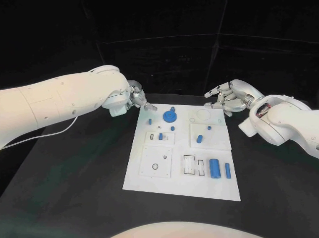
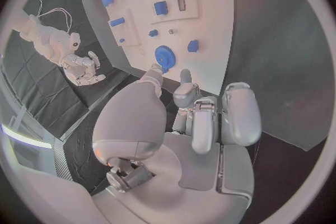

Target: Assemble the parts on the task board

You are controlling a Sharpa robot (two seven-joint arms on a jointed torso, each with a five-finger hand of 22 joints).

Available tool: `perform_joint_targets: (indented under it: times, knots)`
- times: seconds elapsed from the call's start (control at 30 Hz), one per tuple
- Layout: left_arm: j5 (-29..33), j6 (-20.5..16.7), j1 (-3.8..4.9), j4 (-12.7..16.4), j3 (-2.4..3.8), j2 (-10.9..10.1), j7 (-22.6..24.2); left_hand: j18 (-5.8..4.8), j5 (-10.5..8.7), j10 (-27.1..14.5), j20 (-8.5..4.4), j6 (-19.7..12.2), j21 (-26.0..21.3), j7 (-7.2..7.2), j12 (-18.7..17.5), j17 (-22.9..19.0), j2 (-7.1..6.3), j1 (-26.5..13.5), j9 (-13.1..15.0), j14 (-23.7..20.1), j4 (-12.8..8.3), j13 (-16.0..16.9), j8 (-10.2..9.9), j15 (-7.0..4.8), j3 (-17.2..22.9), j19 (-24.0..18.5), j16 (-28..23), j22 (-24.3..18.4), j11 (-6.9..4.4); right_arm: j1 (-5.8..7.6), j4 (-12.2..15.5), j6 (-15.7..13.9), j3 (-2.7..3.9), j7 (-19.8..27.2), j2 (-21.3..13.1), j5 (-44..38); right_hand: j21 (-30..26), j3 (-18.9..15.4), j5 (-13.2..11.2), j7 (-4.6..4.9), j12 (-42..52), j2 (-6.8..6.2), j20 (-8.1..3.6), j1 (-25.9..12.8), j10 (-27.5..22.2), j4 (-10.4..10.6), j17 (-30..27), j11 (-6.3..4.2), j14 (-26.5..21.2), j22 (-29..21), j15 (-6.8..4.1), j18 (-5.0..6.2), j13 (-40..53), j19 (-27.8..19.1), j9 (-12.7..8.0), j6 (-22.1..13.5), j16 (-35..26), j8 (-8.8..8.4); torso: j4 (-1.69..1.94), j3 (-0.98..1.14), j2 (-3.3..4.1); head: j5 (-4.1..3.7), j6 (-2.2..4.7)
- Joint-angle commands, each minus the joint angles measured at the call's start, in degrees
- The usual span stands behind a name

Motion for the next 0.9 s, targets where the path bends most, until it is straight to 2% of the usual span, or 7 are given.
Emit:
perform_joint_targets:
  times: [0.03, 0.2, 0.27, 0.47, 0.7, 0.9]
  knots:
    - [-1.67, 4.36, -0.06, -3.29, -0.09, 1.60, 0.98, 0.30, 0.01, -0.43, 0.51, 0.36, -0.26, 0.26, 0.06, 15.09, 0.76, 0.11, -0.21, 5.94, 0.13, -0.11, -0.27, 0.38, -0.57, -0.04, 0.18, 0.01, 0.13, 0.12, -0.02, 0.19, 0.05, 0.57, 0.11, -0.12, -0.10, -0.08, 0.00, 0.05, -0.07, 0.54, -0.27, -0.17, -0.21, 0.00, 0.06, 0.10, 2.05, 0.06, -0.39, 0.76, 0.03, -0.06, -0.09, -0.23, -0.14, 0.32, -0.20, -0.08, 0.18, 0.18, -0.11]
    - [-2.44, 5.88, -0.53, -7.02, -0.18, 3.60, 1.11, 0.29, 0.01, -0.44, 0.55, 0.45, -0.21, 0.28, 0.10, 15.09, 1.05, 0.13, -0.42, 5.94, 0.40, -0.10, -0.37, 0.41, -0.97, -0.01, 0.18, 0.12, 0.15, 0.12, -0.07, 0.21, 0.05, 0.60, 0.18, -0.12, -0.10, -0.08, 0.00, 0.05, -0.07, 0.54, -0.27, -0.17, -0.21, 0.00, 0.06, 0.10, 2.05, 0.06, -0.39, 0.76, 0.03, -0.06, -0.09, -0.23, -0.14, 0.32, -0.27, -0.08, 0.28, 0.17, -0.09]
    - [-2.62, 6.62, -0.89, -8.61, -0.22, 4.57, 1.18, 0.27, 0.00, -0.39, 0.58, 0.54, -0.16, 0.29, 0.20, 15.09, 1.19, 0.11, -0.56, 5.94, 0.61, 0.00, -0.43, 0.42, -1.28, 0.02, 0.18, 0.21, 0.16, 0.12, -0.09, 0.23, 0.05, 0.61, 0.24, -0.12, -0.12, -0.07, 0.03, 0.05, -0.07, 0.57, -0.26, -0.18, -0.21, 0.01, 0.09, 0.10, 2.06, 0.05, -0.39, 0.76, 0.01, -0.06, -0.08, -0.23, -0.12, 0.33, -0.19, -0.05, 0.21, 0.16, -0.17]
    - [-2.82, 7.83, -1.64, -11.08, -0.45, 6.28, 1.31, 0.27, 0.00, -0.35, 0.62, 0.88, -0.13, 0.26, 0.30, 15.09, 1.67, -0.07, -0.92, 5.94, 1.26, 0.03, -0.56, 0.42, -2.12, 0.05, 0.18, 0.31, 0.14, 0.12, -0.15, 0.28, 0.05, 0.65, 0.41, -0.12, -0.12, -0.05, 0.09, 0.05, -0.04, 0.60, -0.26, -0.18, -0.19, 0.03, 0.07, 0.10, 2.06, 0.05, -0.39, 0.76, 0.03, -0.06, -0.08, -0.24, -0.15, 0.35, -0.16, -0.06, 0.20, 0.12, -0.20]
    - [-2.89, 9.05, -2.40, -13.37, -0.77, 8.01, 1.44, 0.25, 0.00, -0.28, 0.62, 1.20, -0.05, 0.21, 0.42, 15.09, 2.01, -0.03, -1.20, 5.94, 1.68, 0.12, -0.64, 0.41, -2.81, 0.09, 0.18, 0.46, 0.11, 0.12, -0.21, 0.37, 0.05, 0.68, 0.57, -0.12, -0.12, -0.03, 0.20, 0.05, -0.04, 0.64, -0.26, -0.18, -0.19, 0.04, 0.10, 0.10, 2.07, 0.07, -0.39, 0.75, 0.01, -0.04, -0.08, -0.24, -0.14, 0.36, -0.12, -0.05, 0.16, 0.07, -0.38]
    - [-2.91, 9.91, -2.72, -13.97, -0.93, 8.74, 1.39, 0.26, 0.00, -0.31, 0.62, 1.34, -0.10, 0.18, 0.40, 15.09, 2.20, 0.09, -1.31, 5.94, 1.80, 0.06, -0.66, 0.40, -3.04, 0.07, 0.18, 0.42, 0.10, 0.12, -0.26, 0.40, 0.05, 0.71, 0.64, -0.12, -0.14, -0.03, 0.25, 0.05, -0.04, 0.65, -0.26, -0.20, -0.20, 0.06, 0.05, 0.10, 2.06, 0.04, -0.39, 0.76, -0.01, -0.05, -0.08, -0.25, -0.17, 0.37, -0.08, -0.04, 0.13, -0.01, -0.42]
